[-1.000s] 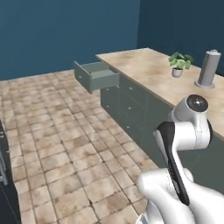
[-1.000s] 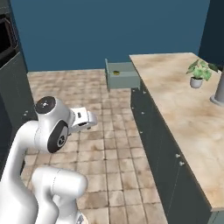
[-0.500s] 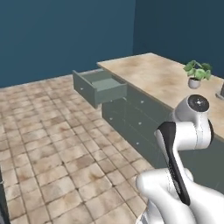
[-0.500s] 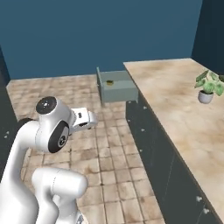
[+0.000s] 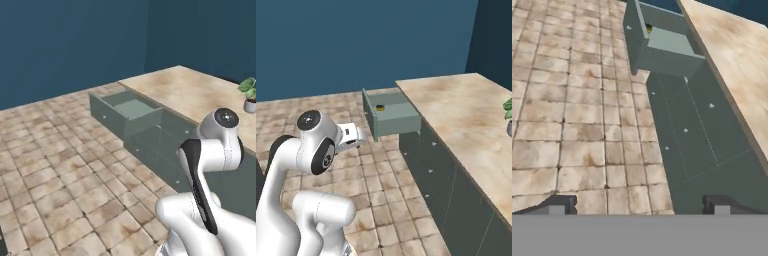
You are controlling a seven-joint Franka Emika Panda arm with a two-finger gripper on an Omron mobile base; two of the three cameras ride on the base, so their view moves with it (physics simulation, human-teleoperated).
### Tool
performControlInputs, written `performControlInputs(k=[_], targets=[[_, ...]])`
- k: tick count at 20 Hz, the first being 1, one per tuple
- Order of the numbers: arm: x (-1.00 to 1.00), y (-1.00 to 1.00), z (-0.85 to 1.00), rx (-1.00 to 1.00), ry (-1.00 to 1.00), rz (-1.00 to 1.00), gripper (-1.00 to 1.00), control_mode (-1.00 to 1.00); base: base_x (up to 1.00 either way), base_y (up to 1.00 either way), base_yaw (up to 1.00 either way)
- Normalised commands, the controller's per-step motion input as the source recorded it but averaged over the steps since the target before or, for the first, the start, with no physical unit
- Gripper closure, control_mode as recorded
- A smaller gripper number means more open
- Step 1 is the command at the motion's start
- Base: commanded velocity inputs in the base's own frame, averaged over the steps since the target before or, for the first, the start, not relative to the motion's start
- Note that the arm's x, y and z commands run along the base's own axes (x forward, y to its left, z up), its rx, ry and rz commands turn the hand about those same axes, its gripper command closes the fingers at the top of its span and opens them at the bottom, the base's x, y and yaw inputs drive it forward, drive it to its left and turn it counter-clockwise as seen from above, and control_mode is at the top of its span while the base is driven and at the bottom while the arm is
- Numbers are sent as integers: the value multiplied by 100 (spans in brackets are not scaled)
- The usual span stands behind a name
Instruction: Restock the sink supplies by placing the sponge and soap dispenser on the counter and next to the sink. Make sure the soap dispenser is upright.
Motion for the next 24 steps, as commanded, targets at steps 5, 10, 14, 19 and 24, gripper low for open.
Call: performControlInputs(k=[5, 10, 14, 19, 24], targets=[[0, 0, 0, 0, 0, 0, -100, 100, 81, 70, -28], [0, 0, 0, 0, 0, 0, -100, 100, 76, 58, -31], [0, 0, 0, 0, 0, 0, -100, 100, 76, 33, -31], [0, 0, 0, 0, 0, 0, -100, 100, 54, 37, -34], [0, 0, 0, 0, 0, 0, -100, 100, 32, 55, -39]])
